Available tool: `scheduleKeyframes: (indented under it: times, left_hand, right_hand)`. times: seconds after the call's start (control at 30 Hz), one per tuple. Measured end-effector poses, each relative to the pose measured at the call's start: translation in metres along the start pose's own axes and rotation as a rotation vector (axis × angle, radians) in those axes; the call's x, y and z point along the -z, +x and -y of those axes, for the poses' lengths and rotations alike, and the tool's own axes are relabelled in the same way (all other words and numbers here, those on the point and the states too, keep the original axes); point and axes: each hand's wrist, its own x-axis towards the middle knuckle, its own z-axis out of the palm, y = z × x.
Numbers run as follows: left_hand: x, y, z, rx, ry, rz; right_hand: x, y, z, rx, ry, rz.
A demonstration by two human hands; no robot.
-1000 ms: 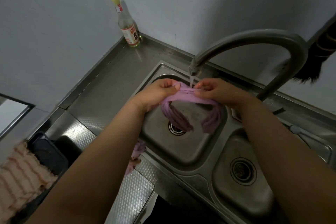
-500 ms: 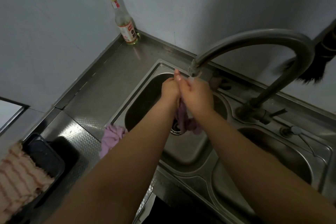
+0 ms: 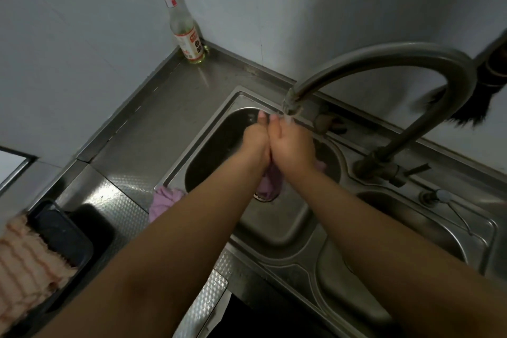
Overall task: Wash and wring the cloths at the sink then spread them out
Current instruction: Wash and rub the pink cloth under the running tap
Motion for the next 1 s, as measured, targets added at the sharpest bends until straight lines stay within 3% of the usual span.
scheduleKeyframes:
  times: [0.17, 0.23, 0.33, 0.4, 0.5, 0.63, 0.87, 0.93, 1.0]
  left_hand:
    - [0.000, -0.002, 0.007, 0.014, 0.070, 0.030]
    - [0.006, 0.003, 0.003, 0.029, 0.051, 0.034]
    - [0.017, 0.000, 0.007, 0.209, -0.015, 0.131]
    - [0.024, 0.002, 0.011, 0.245, 0.064, 0.208]
    - [0.044, 0.006, -0.001, 0.279, -0.026, 0.368]
    - [0.058, 0.015, -0.016, 0.196, 0.122, 0.532]
    - [0.077, 0.016, -0.027, 0.016, 0.280, 0.878]
    - [0.076, 0.013, -0.030, -0.075, 0.396, 0.893]
    - [0.073, 0.010, -0.035, -0.128, 0.353, 0.833]
  right_hand:
    - [-0.002, 0.013, -0.012, -0.060, -0.113, -0.046]
    - [-0.006, -0.003, -0.002, -0.002, -0.113, -0.014]
    - [-0.006, -0.005, -0.002, 0.059, -0.188, -0.013]
    - [0.007, 0.011, -0.011, -0.062, -0.168, 0.017]
    - [0.018, 0.023, -0.020, -0.227, 0.186, 0.133]
    - [0.033, 0.022, -0.012, -0.443, 0.649, 0.218]
    - [0.048, 0.021, -0.020, -0.405, 1.086, 0.461]
    - [0.045, 0.022, -0.022, -0.417, 1.145, 0.502]
    - [0.046, 0.021, -0.021, -0.357, 1.133, 0.564]
